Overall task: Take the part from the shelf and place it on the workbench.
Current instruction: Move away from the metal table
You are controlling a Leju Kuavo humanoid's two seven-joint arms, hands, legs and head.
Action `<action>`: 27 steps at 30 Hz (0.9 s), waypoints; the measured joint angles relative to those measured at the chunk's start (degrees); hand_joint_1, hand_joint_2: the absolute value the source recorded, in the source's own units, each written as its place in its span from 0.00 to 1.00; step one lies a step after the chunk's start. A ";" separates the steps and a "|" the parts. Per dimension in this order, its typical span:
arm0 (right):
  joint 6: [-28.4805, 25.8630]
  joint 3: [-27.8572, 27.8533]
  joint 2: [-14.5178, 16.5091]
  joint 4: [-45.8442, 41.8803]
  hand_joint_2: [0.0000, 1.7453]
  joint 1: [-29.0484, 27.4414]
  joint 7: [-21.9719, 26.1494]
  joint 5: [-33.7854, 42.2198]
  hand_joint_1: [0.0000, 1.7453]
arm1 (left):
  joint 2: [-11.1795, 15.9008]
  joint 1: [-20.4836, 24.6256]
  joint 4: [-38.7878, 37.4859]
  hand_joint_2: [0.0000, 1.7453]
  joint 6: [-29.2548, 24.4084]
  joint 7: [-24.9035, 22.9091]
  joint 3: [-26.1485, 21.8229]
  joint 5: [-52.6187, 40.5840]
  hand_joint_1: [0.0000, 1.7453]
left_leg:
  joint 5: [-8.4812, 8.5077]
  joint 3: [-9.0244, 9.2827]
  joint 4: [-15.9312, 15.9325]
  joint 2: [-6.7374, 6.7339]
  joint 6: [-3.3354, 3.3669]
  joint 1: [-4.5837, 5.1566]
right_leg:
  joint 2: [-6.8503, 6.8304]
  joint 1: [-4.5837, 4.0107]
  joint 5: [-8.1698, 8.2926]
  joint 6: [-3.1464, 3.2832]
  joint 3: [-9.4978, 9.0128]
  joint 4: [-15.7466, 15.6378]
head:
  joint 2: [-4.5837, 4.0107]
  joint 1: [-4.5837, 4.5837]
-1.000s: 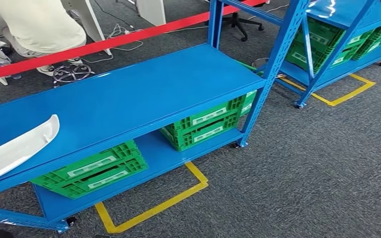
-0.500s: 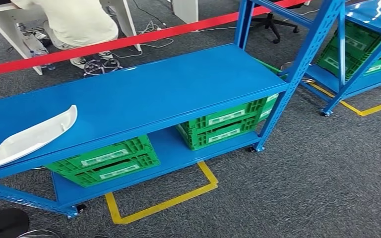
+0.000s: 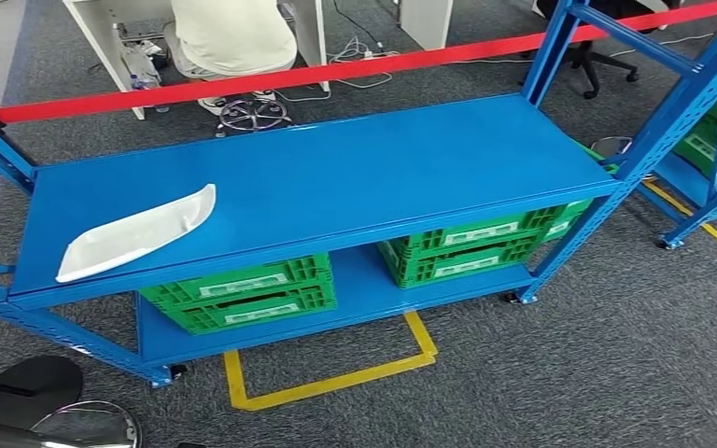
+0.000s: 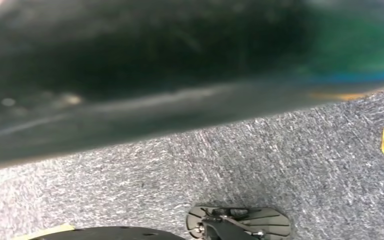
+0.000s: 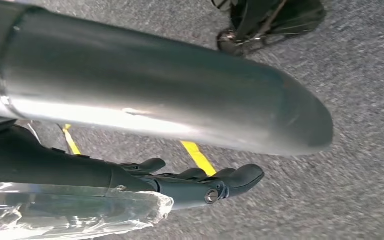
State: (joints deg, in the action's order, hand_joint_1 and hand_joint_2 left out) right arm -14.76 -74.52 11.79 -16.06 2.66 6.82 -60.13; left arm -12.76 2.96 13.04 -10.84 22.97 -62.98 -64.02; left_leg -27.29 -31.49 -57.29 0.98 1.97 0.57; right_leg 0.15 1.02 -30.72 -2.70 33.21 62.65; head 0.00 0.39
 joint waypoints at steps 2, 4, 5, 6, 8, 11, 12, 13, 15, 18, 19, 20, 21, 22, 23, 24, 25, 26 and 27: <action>-0.01 -0.02 0.01 0.01 0.00 0.13 0.03 0.02 0.00 | 0.01 0.01 0.03 0.00 -0.04 -0.03 -0.09 0.06 0.00 | -0.26 -0.23 -0.51 0.23 -0.47 0.28 | 0.33 0.21 1.21 0.38 -1.87 -4.03 | 0.00 0.07; 0.01 -0.07 0.03 0.02 0.00 0.08 0.01 0.06 0.00 | 0.03 -0.01 0.06 0.00 -0.19 -0.16 -0.15 0.07 0.00 | -0.19 -0.45 -0.72 0.31 0.12 0.44 | 0.45 0.22 1.22 0.91 -2.07 -4.24 | 0.00 -0.04; 0.01 -0.11 0.03 0.02 0.00 0.02 0.00 0.08 0.00 | 0.05 -0.02 0.07 0.00 -0.28 -0.24 -0.19 0.07 0.00 | -0.16 -0.45 -0.72 0.30 0.63 0.46 | 0.45 0.20 1.27 0.93 -2.05 -4.27 | 0.00 -0.06; 0.03 -0.15 0.03 0.02 0.00 0.00 -0.01 0.09 0.00 | 0.06 0.00 0.07 0.00 -0.35 -0.32 -0.24 0.07 0.00 | -0.04 -0.43 -0.68 0.29 1.17 0.46 | 0.47 0.13 1.27 0.95 -2.06 -4.27 | 0.00 -0.09; 0.10 -0.23 0.03 0.02 0.00 0.10 0.01 0.09 0.00 | 0.06 0.08 0.07 0.00 -0.47 -0.43 -0.36 0.08 0.00 | 0.05 -0.39 -0.58 0.29 1.68 0.46 | 0.48 0.02 1.23 1.15 -2.09 -4.27 | 0.00 -0.09; 0.25 -0.36 0.03 0.02 0.00 0.19 0.02 0.10 0.00 | 0.00 0.13 0.07 0.00 -0.59 -0.55 -0.48 0.09 0.00 | 0.11 -0.36 -0.42 0.29 1.76 0.39 | 0.44 -0.18 1.13 1.70 -2.14 -4.26 | 0.00 -0.10; 0.30 -0.42 0.03 0.02 0.00 0.19 0.02 0.11 0.00 | -0.03 0.12 0.07 0.00 -0.62 -0.57 -0.50 0.09 0.00 | 0.13 -0.36 -0.39 0.29 1.69 0.34 | 0.43 -0.26 1.11 1.79 -2.14 -4.25 | 0.00 -0.09; 0.36 -0.47 0.02 0.02 0.00 0.19 0.02 0.13 0.00 | -0.05 0.12 0.07 0.00 -0.66 -0.59 -0.52 0.09 0.00 | 0.13 -0.35 -0.35 0.29 1.45 0.27 | 0.42 -0.33 1.10 1.84 -2.14 -4.25 | 0.00 -0.09; 0.42 -0.53 0.01 0.02 0.00 0.20 0.02 0.16 0.00 | -0.10 0.12 0.07 0.00 -0.72 -0.62 -0.55 0.09 0.00 | 0.13 -0.32 -0.25 0.29 0.28 0.09 | 0.42 -0.46 1.07 1.95 -2.13 -4.22 | 0.00 -0.07; 0.44 -0.54 0.01 0.02 0.00 0.20 0.02 0.19 0.00 | -0.17 0.12 0.07 0.00 -0.78 -0.63 -0.56 0.09 0.00 | 0.08 -0.23 -0.14 0.29 -1.16 -0.09 | 0.42 -0.53 1.02 2.07 -2.12 -4.19 | 0.00 -0.06; 0.44 -0.54 0.01 0.02 0.00 0.20 0.02 0.21 0.00 | -0.19 0.12 0.07 0.00 -0.78 -0.63 -0.57 0.09 0.00 | 0.07 -0.23 -0.14 0.29 -1.22 -0.09 | 0.41 -0.53 1.01 2.08 -2.13 -4.19 | 0.00 -0.05; 0.44 -0.54 0.01 0.02 0.00 0.20 0.06 0.25 0.00 | -0.20 0.11 0.07 0.00 -0.79 -0.63 -0.57 0.09 0.00 | 0.04 -0.23 -0.14 0.29 -1.27 -0.09 | 0.41 -0.51 1.01 2.08 -2.14 -4.19 | 0.00 -0.05; 0.49 -0.54 0.01 0.02 0.00 0.20 0.19 0.29 0.00 | -0.20 0.11 0.07 0.00 -0.79 -0.63 -0.59 0.09 0.00 | 0.02 -0.23 -0.15 0.29 -1.31 -0.07 | 0.41 -0.49 1.01 2.08 -2.15 -4.19 | 0.00 -0.05; 0.64 -0.54 0.01 0.02 0.00 0.20 0.43 0.31 0.00 | -0.20 0.12 0.07 0.00 -0.78 -0.63 -0.60 0.09 0.00 | 0.00 -0.24 -0.15 0.29 -1.35 -0.05 | 0.41 -0.46 1.01 2.08 -2.16 -4.19 | 0.00 -0.04; 0.90 -0.54 0.01 0.02 0.00 0.20 0.72 0.28 0.00 | -0.20 0.12 0.07 0.00 -0.76 -0.63 -0.63 0.09 0.00 | -0.02 -0.24 -0.16 0.29 -1.39 -0.02 | 0.42 -0.42 1.02 2.07 -2.17 -4.20 | 0.00 -0.04; 1.21 -0.54 0.01 0.02 0.00 0.19 1.02 0.20 0.00 | -0.21 0.12 0.07 0.00 -0.71 -0.63 -0.68 0.09 0.00 | -0.02 -0.24 -0.17 0.29 -1.38 0.02 | 0.41 -0.38 1.02 2.07 -2.18 -4.22 | 0.00 -0.03; 1.52 -0.53 0.01 0.02 0.00 0.19 1.30 0.06 0.00 | -0.20 0.12 0.07 0.00 -0.64 -0.63 -0.74 0.09 0.00 | -0.06 -0.26 -0.25 0.29 -1.32 0.10 | 0.41 -0.30 1.05 2.01 -2.20 -4.27 | 0.00 -0.04; 1.75 -0.52 0.01 0.02 0.00 0.18 1.50 -0.13 0.00 | -0.20 0.11 0.07 0.00 -0.56 -0.63 -0.80 0.09 0.00 | -0.11 -0.28 -0.34 0.29 -1.24 0.17 | 0.40 -0.23 1.09 1.93 -2.22 -4.32 | 0.00 -0.05; 1.89 -0.52 0.01 0.02 0.00 0.18 1.66 -0.30 0.00 | -0.18 0.11 0.08 0.00 -0.50 -0.63 -0.86 0.09 0.00 | -0.17 -0.32 -0.45 0.29 -1.14 0.23 | 0.40 -0.17 1.12 1.85 -2.23 -4.37 | 0.00 -0.05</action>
State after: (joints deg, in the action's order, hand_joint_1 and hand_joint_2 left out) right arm -12.87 -75.04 11.80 -16.04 2.84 8.49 -60.42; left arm -12.94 3.08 13.12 -11.34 22.34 -63.84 -63.93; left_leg -27.46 -31.81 -57.75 1.27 0.83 0.80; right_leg 0.55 0.85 -29.60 -0.85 30.97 58.28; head 0.00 0.34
